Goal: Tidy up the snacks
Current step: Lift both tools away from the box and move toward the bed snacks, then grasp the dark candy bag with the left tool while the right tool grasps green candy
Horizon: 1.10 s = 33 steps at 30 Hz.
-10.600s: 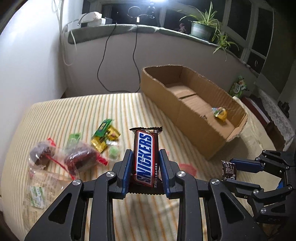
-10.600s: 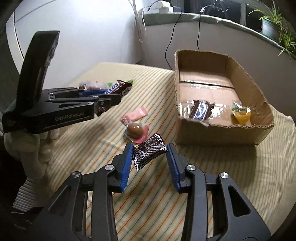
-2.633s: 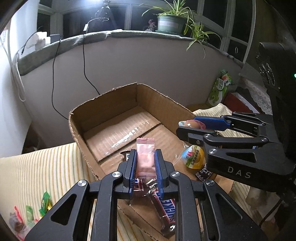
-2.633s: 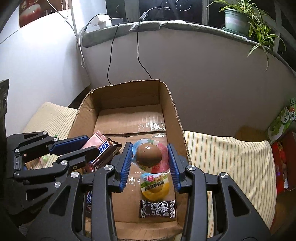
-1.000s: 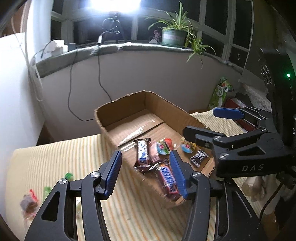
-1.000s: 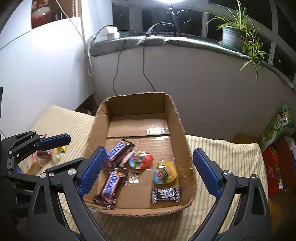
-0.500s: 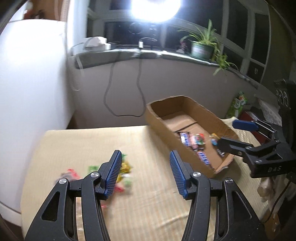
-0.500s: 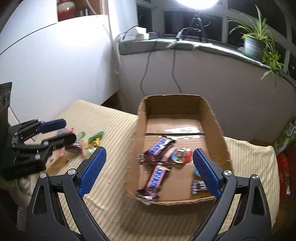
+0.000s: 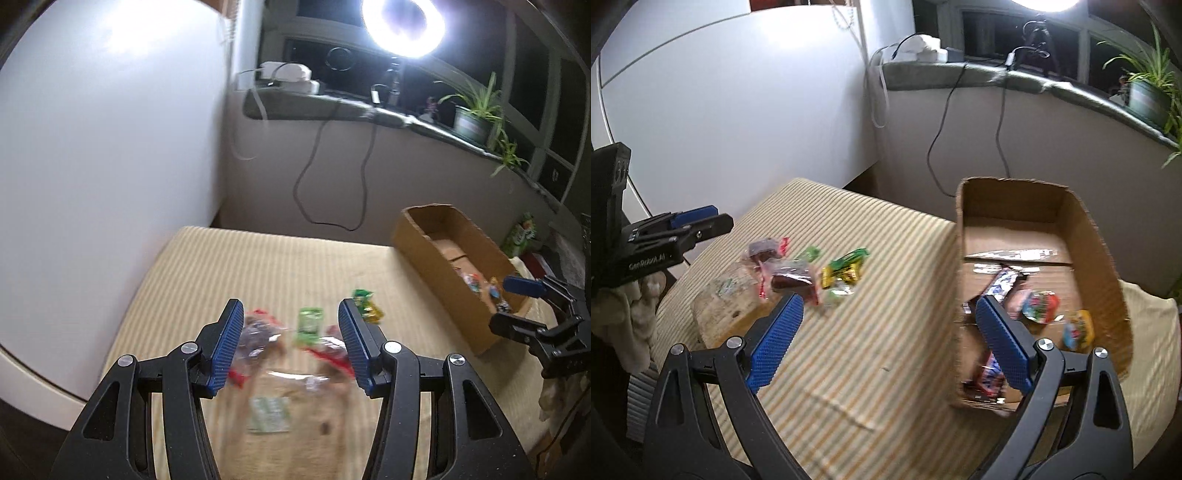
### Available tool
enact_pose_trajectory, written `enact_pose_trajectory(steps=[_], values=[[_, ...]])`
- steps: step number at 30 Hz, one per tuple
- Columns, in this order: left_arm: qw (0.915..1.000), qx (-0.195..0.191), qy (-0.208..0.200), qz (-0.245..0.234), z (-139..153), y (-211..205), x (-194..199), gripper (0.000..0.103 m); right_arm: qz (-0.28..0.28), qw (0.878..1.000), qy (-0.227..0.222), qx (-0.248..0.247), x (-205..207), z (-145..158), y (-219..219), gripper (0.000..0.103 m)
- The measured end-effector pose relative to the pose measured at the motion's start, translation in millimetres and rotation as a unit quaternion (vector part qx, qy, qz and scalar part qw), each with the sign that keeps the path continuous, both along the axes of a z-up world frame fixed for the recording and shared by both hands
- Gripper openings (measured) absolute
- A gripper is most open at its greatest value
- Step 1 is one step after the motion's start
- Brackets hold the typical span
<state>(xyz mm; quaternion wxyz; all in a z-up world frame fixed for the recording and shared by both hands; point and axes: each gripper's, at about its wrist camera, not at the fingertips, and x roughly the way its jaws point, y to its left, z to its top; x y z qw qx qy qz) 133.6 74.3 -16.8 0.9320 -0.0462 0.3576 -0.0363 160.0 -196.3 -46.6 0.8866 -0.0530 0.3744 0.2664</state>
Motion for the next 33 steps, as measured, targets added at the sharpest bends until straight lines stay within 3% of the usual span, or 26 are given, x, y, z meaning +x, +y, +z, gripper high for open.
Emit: enact_pose_trajectory(steps=[10,18,23,33], values=[[0.9992,-0.012,0.032,0.02,-24.9,37.5,13.1,0.053,-0.003,0.998,0.051,0.032,22.5,-13.4,27.7,0.095],[0.9978,-0.015,0.064,0.006,-50.6,43.6,28.1,0.04,-0.006,0.988,0.146,0.04,53.3,-52.3,48.9,0.056],[0.9974,-0.01,0.071,-0.007,-56.4,41.8,32.8,0.039,-0.007,0.982,0.182,0.048,62.2,-73.7,59.2,0.051],[0.9947,0.016,0.091,-0.045,-66.8,24.4,45.7,0.039,0.001,0.983,0.182,0.019,64.5,-91.2,83.0,0.045]])
